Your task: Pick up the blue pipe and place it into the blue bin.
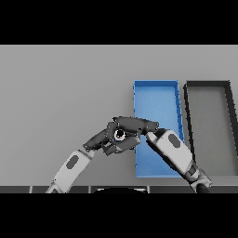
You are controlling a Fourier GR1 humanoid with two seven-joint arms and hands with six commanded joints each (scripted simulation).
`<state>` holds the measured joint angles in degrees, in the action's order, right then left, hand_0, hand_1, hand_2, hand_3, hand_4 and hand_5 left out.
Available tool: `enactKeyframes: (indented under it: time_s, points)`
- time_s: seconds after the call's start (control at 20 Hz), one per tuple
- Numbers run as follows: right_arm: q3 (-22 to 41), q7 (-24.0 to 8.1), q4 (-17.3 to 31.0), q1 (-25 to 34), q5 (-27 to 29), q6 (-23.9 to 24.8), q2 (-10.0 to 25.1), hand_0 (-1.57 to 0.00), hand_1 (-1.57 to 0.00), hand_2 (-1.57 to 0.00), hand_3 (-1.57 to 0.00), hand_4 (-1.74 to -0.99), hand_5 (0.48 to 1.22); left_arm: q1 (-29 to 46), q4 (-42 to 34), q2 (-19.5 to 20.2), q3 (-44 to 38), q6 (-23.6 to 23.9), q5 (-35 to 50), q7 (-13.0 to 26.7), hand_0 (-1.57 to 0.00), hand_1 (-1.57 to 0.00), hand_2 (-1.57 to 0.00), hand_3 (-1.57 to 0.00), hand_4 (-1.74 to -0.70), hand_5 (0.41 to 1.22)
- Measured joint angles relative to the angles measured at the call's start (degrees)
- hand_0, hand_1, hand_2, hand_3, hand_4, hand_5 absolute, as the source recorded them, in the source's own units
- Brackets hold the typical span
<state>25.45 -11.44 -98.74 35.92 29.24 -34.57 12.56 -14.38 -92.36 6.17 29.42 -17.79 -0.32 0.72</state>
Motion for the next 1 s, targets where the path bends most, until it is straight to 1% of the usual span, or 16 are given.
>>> enactKeyframes:
  time_s: [0.05,0.1,0.15,0.2,0.25,0.3,0.35,0.4,0.45,0.5,0.55,0.7,0.75,0.8,0.85,1.0]
  points:
    - [0.41,-0.40,-0.58,0.10,-0.40,0.53,0.13,-1.56,-1.56,-1.56,-1.55,-1.484,1.201,0.32,-0.42,0.11,0.15,-0.25,-1.37,0.04,-0.84,-0.79,-0.76,-0.77,-1.32,1.221]
    - [0.59,-0.76,-0.72,0.40,-0.32,1.04,0.23,-1.56,-1.56,-1.56,-1.56,-1.485,1.205,0.90,-0.48,0.10,0.15,-1.60,-1.49,-0.64,-0.67,-0.63,-0.61,-0.62,-1.23,1.221]
    - [0.91,-0.27,-0.18,0.74,-0.21,1.86,-0.01,-1.56,-1.56,-1.56,-1.56,-1.486,1.208,1.16,-0.58,0.83,-0.19,-2.74,-2.63,-1.64,-0.53,-0.51,-0.49,-0.49,-1.14,1.221]
    - [1.30,-0.17,-0.87,0.53,-0.07,2.31,0.67,-1.56,-1.56,-1.56,-1.56,-1.487,1.211,1.02,-0.19,0.57,-0.43,-3.16,-4.49,-3.13,-0.43,-0.41,-0.39,-0.39,-1.07,1.150]
    - [1.40,-0.70,-1.08,0.64,-0.44,2.92,0.94,-1.56,-1.56,-1.56,-1.56,-1.488,1.213,0.58,0.30,-0.06,-0.34,-3.03,-6.53,-3.42,-0.34,-0.32,-0.31,-0.31,-1.00,1.063]
    - [1.24,-1.41,-1.09,1.09,-0.55,3.69,0.90,-1.57,-1.57,-1.57,-1.56,-1.488,1.214,-0.53,0.91,-0.61,-0.80,-2.71,-8.00,-3.05,-0.27,-0.26,-0.25,-0.25,-0.95,0.972]
    - [1.47,-1.18,-0.86,1.12,-0.49,3.61,0.93,-1.57,-1.57,-1.57,-1.57,-1.488,1.216,0.01,0.83,-0.45,-1.11,-2.66,-8.46,-3.06,-0.22,-0.21,-0.20,-0.20,-0.92,0.899]
    - [1.70,-0.92,-0.74,0.39,-0.37,2.96,1.32,-1.57,-1.57,-1.57,-1.57,-1.488,1.217,0.47,0.08,-0.31,-1.30,-2.69,-7.94,-3.13,-0.17,-0.17,-0.16,-0.16,-0.90,0.836]
    - [1.63,-1.54,-1.20,0.51,-0.35,3.84,1.23,-1.57,-1.57,-1.57,-1.57,-1.488,1.218,0.50,-0.25,-0.29,-1.63,-2.61,-7.50,-2.90,-0.14,-0.13,-0.13,-0.13,-0.88,0.781]
    - [1.26,-1.78,0.22,1.17,-0.74,4.02,0.95,-1.57,-1.57,-1.57,-1.57,-1.487,1.218,0.22,0.37,-0.35,-1.85,-2.42,-7.67,-2.12,-0.11,-0.11,-0.10,-0.10,-0.86,0.734]
    - [1.55,-0.64,0.06,0.57,-1.72,3.75,0.78,-1.57,-1.57,-1.57,-1.57,-1.487,1.219,0.29,0.56,-0.46,-2.10,-2.49,-7.25,-1.30,-0.09,-0.08,-0.08,-0.08,-0.87,0.697]
    - [1.67,0.04,-0.34,0.13,-2.26,3.78,0.91,-1.57,-1.57,-1.57,-1.57,-1.488,1.220,1.62,1.00,-1.88,-2.74,-2.31,-5.15,0.67,-0.05,-0.04,-0.04,-0.04,-0.89,0.639]
    - [1.53,-0.38,-0.68,-0.09,-1.36,4.49,0.74,-1.57,-1.57,-1.57,-1.57,-1.489,1.220,1.66,1.21,-2.31,-2.82,-1.95,-5.10,2.43,-0.04,-0.03,-0.03,-0.03,-0.89,0.625]
    - [0.93,-1.22,0.53,0.81,0.80,4.76,0.18,-1.57,-1.57,-1.57,-1.57,-1.489,1.220,2.30,1.21,-2.11,-2.82,-2.14,-4.88,3.35,-0.03,-0.03,-0.03,-0.03,-0.90,0.609]
    - [0.16,-3.01,0.16,0.85,5.19,4.90,1.03,-1.57,-1.57,-1.57,-1.57,-1.489,1.220,2.19,1.12,-2.43,-3.05,-1.91,-4.55,4.46,-0.02,-0.02,-0.02,-0.02,-0.90,0.589]
    - [-0.88,-9.47,-0.38,2.90,17.27,7.92,1.52,-1.57,-1.57,-1.57,-1.57,-1.491,1.221,3.54,-0.79,-2.08,-2.54,-2.41,-3.84,3.81,-0.01,-0.01,-0.01,-0.01,-0.92,0.527]
